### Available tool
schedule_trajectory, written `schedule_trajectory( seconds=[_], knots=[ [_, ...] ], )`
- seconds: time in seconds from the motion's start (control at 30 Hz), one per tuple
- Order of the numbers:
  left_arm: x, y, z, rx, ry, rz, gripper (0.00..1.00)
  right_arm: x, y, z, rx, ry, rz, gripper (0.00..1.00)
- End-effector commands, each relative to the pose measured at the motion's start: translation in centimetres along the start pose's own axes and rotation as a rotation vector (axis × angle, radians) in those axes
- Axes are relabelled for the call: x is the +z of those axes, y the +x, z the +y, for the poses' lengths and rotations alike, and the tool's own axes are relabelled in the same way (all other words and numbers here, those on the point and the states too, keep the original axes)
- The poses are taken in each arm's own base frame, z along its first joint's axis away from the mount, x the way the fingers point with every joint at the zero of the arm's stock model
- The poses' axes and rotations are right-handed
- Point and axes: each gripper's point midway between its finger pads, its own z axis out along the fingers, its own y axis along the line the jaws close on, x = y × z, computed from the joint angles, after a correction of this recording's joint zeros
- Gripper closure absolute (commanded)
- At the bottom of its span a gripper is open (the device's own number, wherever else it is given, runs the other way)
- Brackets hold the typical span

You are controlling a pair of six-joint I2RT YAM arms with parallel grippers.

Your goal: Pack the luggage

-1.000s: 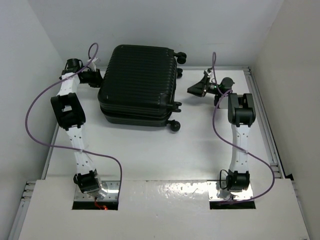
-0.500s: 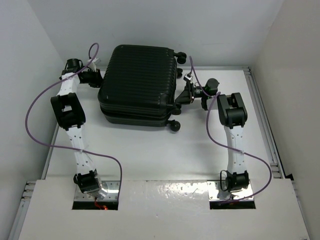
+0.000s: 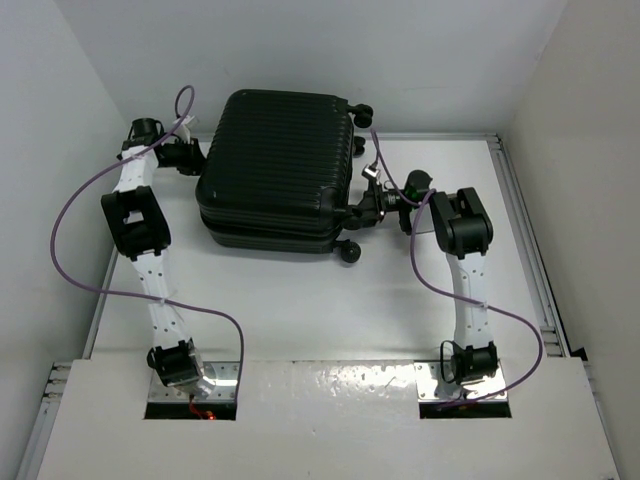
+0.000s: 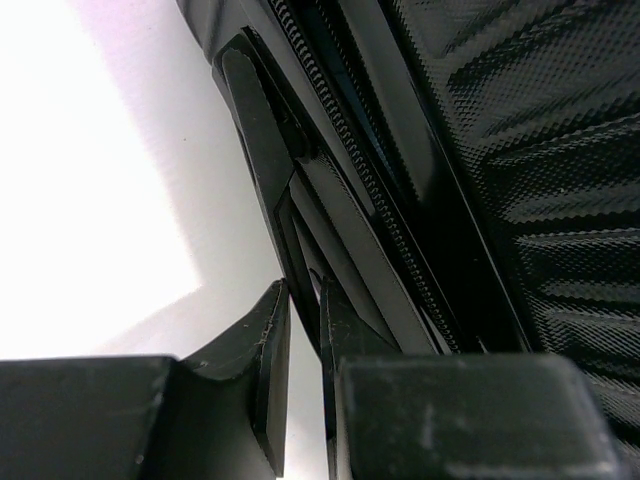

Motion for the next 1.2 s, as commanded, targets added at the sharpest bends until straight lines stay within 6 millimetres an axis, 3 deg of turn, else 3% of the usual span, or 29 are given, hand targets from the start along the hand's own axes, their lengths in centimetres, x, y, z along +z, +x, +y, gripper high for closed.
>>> schedule_trajectory(
  seconds=[0.0, 0.17, 0.3, 0.63, 0.87, 1.0, 1.17],
  knots=[
    [-0.5, 9.7, 5.8, -0.121, -0.135, 0.196, 1.00, -0.1, -0.8, 2.9, -0.437, -0.024, 0.063, 0.31],
    [-0.6, 10.0, 5.6, -0.117, -0.131, 0.203, 1.00, 0.6, -1.1, 3.2, -0.494, -0.033, 0.062, 0.35],
    [-0.6, 10.0, 5.6, -0.108, -0.130, 0.203, 1.00, 1.0, -1.1, 4.5, -0.556, -0.039, 0.059, 0.52],
    [-0.4, 10.3, 5.6, -0.115, -0.119, 0.204, 1.00, 0.9, -1.1, 7.2, -0.636, -0.039, 0.043, 0.67],
    [-0.4, 10.3, 5.6, -0.115, -0.119, 0.204, 1.00, 1.0, -1.0, 7.2, -0.625, -0.041, 0.052, 0.81],
    [-0.3, 10.7, 5.4, -0.134, -0.117, 0.209, 1.00, 0.9, -1.1, 7.0, -0.609, -0.038, 0.040, 0.99],
    [-1.1, 11.6, 3.6, -0.257, -0.100, 0.215, 1.00, 0.3, -0.9, 7.2, -0.573, -0.019, -0.037, 1.00]
  ],
)
